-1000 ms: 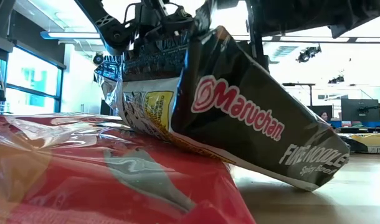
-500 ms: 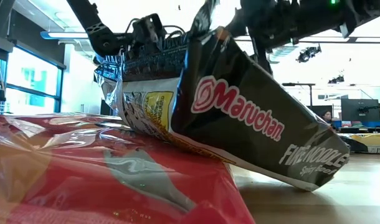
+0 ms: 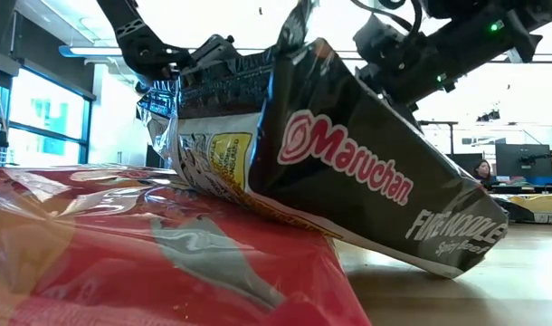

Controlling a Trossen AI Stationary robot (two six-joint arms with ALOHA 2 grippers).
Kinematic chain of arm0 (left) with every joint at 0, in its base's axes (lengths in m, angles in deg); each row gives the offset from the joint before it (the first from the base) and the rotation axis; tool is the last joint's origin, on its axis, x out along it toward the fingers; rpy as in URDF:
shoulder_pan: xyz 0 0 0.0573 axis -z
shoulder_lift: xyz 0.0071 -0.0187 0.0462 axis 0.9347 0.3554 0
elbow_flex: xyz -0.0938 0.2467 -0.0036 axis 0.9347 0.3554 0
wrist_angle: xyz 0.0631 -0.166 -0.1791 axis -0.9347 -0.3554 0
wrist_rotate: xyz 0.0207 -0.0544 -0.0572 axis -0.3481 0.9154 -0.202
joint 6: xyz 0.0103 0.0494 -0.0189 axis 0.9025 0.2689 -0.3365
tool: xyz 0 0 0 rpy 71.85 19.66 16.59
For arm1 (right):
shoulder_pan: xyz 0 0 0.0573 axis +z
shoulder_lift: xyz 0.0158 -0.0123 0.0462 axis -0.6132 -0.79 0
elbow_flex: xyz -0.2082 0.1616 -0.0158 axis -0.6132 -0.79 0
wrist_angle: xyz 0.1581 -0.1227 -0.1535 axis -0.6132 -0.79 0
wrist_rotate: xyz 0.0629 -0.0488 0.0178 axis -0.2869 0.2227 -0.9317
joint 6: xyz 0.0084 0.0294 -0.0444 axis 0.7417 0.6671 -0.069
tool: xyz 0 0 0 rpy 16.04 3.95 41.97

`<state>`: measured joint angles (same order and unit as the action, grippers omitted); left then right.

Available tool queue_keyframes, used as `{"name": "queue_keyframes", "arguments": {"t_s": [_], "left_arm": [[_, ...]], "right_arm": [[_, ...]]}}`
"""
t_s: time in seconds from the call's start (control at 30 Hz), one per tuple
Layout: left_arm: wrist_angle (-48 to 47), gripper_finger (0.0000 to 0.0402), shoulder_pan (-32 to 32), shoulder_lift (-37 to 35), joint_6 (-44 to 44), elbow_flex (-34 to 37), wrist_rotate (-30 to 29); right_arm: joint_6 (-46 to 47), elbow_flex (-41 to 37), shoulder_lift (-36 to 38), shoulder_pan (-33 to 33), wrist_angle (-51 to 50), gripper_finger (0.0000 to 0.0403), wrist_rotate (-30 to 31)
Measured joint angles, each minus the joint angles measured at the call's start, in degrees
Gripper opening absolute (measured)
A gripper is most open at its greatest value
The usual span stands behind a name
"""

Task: Sort Maruchan noodles
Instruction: Put the bottom left yellow noodle pack into the transparent bin

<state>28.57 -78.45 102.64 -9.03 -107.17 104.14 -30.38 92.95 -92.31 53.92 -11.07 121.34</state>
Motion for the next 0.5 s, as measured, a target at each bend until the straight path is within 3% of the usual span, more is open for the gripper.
{"name": "queue_keyframes", "arguments": {"t_s": [0.5], "left_arm": [[0.09,0.0179,1.57,0.58,-6.48,0.00,-5.00]], "right_arm": [[16.95,-0.02,1.24,-4.10,-1.56,0.0055,-10.57]]}}
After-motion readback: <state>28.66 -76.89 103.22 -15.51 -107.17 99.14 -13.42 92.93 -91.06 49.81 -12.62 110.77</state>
